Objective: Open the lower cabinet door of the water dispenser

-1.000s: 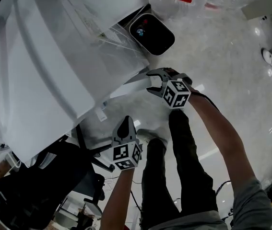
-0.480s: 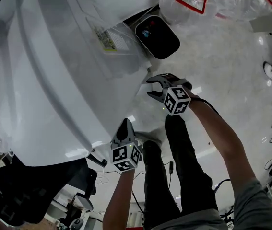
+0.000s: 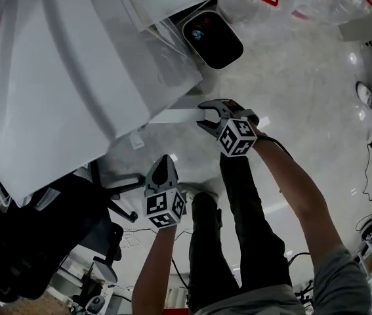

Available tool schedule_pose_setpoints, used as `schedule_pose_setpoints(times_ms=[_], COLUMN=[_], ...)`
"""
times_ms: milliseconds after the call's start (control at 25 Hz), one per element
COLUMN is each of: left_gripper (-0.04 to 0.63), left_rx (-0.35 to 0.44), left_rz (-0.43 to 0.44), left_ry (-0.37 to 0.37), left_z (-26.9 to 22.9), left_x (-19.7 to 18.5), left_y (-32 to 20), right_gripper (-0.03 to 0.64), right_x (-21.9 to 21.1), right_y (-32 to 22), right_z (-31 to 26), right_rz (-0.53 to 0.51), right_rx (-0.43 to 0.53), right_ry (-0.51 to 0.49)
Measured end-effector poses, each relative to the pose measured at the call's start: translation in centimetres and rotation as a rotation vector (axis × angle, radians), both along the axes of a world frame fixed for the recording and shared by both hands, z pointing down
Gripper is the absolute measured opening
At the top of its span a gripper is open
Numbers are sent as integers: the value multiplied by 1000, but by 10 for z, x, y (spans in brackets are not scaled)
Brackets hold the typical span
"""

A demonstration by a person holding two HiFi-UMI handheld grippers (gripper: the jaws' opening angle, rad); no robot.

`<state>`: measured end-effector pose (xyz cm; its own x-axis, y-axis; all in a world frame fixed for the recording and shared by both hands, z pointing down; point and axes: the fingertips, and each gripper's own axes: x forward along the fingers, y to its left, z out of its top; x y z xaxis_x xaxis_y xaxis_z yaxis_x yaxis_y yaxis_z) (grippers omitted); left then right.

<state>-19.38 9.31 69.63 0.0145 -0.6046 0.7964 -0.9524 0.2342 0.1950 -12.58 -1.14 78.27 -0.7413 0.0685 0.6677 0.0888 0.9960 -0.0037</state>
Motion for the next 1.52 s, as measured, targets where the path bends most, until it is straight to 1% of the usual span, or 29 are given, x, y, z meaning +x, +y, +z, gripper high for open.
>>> schedule_pose_setpoints(times_ms=[240,400,560,680,800,920,1120,1360,1520], left_gripper=[9,9,9,9,9,9,9,9,9], left_rx=[16,38,55,59,65,65,61,68,72], left_rz=[0,-30,-39,-79,-126,-168,-234,-276,-303], left_ry=[-14,-17,-18,-13,-10,-10,-9,-1,6], left_z=[-3,-6,-8,-4,0,3,8,8,6], left_x=[-10,-16,-30,-45,-61,-78,-104,-122,-134], left_y=[42,72,111,142,175,208,259,300,319], right_gripper=[187,187,187,187,187,187,187,187,187], right_x=[5,4,-6,-17,-27,-36,-57,-80,-98], right_y=[40,75,114,137,155,173,196,221,239], right_z=[0,-2,-4,-4,-3,0,1,3,5], right_rz=[172,301,453,543,618,692,782,915,995], right_rx=[6,7,-2,0,9,-3,-8,-11,-31], right_ry=[2,1,1,2,5,13,25,47,65])
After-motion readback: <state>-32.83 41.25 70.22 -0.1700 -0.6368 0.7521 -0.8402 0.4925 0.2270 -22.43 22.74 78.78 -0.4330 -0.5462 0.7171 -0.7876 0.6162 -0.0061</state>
